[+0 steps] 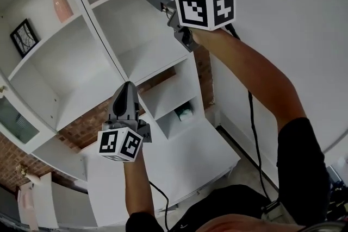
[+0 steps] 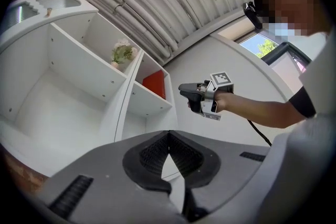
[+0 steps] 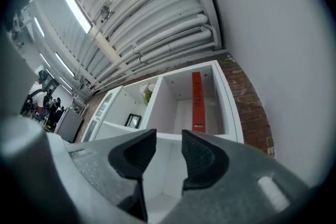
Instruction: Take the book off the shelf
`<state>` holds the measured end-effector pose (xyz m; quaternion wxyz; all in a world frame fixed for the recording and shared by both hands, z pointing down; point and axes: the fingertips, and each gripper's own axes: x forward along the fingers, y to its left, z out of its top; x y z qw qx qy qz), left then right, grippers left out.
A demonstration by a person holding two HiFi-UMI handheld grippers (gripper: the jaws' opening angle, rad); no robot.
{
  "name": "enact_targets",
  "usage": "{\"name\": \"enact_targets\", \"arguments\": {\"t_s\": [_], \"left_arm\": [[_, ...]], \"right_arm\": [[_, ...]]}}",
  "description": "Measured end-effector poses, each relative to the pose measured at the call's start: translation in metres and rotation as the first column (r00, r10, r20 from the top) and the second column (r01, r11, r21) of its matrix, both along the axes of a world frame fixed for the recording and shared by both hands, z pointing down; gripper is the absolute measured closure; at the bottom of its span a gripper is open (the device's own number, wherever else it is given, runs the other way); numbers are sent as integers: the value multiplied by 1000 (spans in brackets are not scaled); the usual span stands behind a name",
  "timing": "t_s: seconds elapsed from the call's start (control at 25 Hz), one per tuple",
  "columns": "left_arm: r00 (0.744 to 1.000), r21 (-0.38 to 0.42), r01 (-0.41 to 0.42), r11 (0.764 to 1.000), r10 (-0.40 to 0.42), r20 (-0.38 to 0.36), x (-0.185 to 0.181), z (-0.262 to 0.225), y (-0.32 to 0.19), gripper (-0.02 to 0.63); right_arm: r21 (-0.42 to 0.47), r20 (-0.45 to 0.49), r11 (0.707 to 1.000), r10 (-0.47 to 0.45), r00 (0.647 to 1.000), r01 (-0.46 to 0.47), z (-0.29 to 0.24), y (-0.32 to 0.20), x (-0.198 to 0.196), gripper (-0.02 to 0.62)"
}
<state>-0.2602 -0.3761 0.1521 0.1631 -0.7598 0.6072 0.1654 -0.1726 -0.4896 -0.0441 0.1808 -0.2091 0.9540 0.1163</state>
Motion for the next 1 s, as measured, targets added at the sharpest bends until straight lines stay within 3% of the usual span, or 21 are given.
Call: {"name": "enact_targets", "arguments": {"t_s": [0.24,0.56,1.0], "left_arm": [[1000,23,22,999,-23,21,1,-19,-16,607],[999,33,10,999,-11,30,-25,-47,-30,607],[999,41,-9,999,7,35,-63,-36,-36,607]], "right_arm": [[5,-23,996,94,995,-94,-51,-46,-12,385],[-34,-93,980,193,977,-197,-86,-91,-52,320],[-64,-204,947,298,933,-316,-103,-133,-87,313]]}}
